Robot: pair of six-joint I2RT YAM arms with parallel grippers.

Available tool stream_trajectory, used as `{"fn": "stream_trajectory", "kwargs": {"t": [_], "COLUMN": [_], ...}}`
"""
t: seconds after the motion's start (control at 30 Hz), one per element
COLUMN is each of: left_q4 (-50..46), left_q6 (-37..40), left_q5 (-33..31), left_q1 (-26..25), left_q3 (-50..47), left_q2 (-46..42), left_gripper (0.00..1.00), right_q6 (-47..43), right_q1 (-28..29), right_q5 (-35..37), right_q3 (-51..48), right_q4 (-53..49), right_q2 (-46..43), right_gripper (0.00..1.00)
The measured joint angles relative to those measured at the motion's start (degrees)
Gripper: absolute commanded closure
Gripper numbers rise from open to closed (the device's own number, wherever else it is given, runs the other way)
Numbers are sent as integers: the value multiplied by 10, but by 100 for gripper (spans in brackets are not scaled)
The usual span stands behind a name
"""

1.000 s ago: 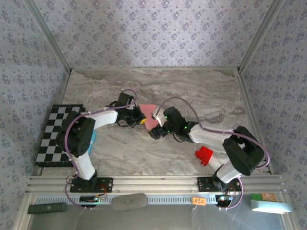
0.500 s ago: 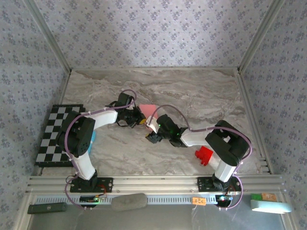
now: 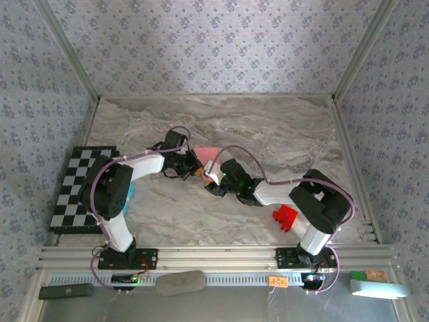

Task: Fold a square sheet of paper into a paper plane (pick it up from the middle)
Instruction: Third fold the triangle at the center of the table.

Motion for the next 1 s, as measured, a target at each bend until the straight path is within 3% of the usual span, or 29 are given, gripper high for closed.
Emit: {"fn": "stream_trajectory", "kwargs": {"t": [0.23, 0.5, 0.57, 0.77, 1.0], "left_q4": [-1, -9, -10, -33, -96], "left_q6": [2, 2, 2, 19, 77], "left_q5": [0, 0, 0, -18, -64], "left_q1": [0, 0, 0, 4, 33], "left_q3": [0, 0, 0, 0, 10], "left_q2": [0, 1, 1, -3, -59], "left_gripper": [95, 93, 89, 57, 52], "right_q6": [0, 14, 16, 19, 35], "right_q1": [-4, -14, -16, -17, -17], "right_q5": [-12, -31, -37, -64, -111], "right_q3": [0, 0, 0, 1, 3], "right_q4": [0, 0, 0, -10, -49], "right_q2": [0, 0, 0, 0, -3], "right_gripper": [58, 73, 76, 85, 91]}}
